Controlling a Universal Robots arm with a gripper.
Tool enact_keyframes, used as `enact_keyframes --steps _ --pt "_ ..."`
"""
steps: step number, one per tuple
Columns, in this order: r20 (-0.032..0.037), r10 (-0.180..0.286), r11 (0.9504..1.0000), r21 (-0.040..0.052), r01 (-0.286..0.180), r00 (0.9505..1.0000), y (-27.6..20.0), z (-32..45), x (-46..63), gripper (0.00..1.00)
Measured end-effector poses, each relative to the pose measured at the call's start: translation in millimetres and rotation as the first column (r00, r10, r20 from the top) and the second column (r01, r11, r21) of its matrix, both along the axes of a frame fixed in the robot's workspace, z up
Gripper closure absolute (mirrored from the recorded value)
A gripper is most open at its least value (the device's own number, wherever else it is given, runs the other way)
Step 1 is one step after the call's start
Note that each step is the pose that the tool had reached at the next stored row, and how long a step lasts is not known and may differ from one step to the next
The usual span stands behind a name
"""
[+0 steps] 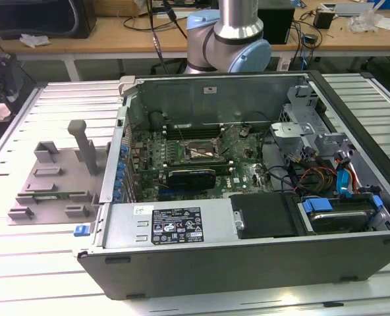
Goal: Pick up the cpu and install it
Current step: 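Pick up the cpu and move it towards the insertion slot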
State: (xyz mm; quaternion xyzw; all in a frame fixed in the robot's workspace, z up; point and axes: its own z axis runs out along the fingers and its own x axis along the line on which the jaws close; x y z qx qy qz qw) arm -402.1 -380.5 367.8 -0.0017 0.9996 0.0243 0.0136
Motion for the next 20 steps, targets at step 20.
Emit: enact_keyframes --steps 20 --pt "0.0002 0.0 1.0 0.0 0.0 1.0 1.0 18.3 53.3 0.45"
